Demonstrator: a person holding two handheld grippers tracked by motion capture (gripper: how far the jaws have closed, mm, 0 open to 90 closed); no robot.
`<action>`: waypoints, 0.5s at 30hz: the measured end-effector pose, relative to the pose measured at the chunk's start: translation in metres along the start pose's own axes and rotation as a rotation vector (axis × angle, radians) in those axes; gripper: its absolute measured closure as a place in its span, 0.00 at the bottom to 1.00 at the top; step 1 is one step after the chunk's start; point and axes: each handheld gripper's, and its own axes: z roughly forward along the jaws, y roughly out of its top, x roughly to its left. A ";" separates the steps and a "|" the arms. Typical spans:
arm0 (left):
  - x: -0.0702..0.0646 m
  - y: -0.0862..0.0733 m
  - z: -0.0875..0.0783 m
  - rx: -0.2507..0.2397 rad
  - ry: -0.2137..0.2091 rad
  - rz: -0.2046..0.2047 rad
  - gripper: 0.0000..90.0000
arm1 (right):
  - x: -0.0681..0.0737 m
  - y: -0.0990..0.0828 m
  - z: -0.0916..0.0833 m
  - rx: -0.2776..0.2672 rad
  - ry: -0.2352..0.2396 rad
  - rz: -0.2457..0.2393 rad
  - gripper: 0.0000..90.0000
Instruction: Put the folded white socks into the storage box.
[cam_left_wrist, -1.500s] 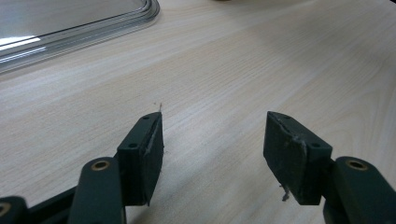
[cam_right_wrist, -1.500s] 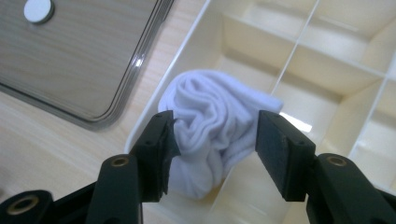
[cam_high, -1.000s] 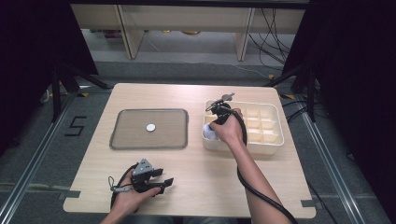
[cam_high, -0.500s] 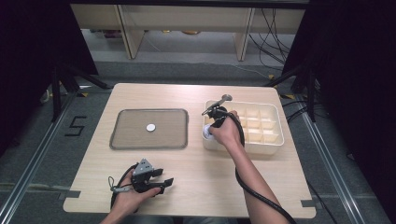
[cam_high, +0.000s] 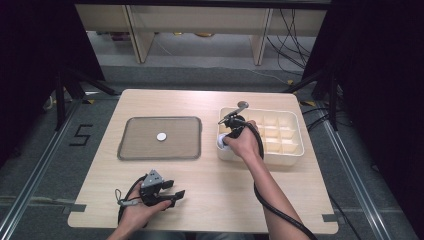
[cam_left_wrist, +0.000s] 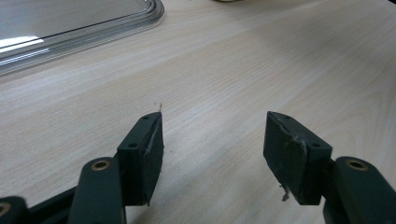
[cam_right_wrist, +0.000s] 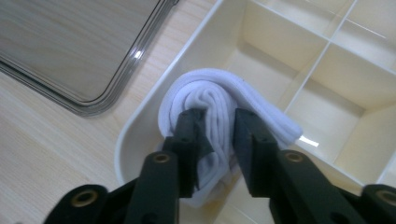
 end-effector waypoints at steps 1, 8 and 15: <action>0.000 0.000 0.000 -0.001 0.000 0.000 0.42 | -0.003 -0.003 -0.002 -0.049 0.008 -0.037 0.72; 0.000 0.000 0.000 -0.003 0.000 0.001 0.42 | -0.008 -0.012 -0.020 -0.165 0.024 -0.044 0.65; 0.000 0.000 0.000 -0.008 0.010 -0.006 0.42 | -0.021 -0.027 -0.034 -0.218 0.031 -0.008 0.64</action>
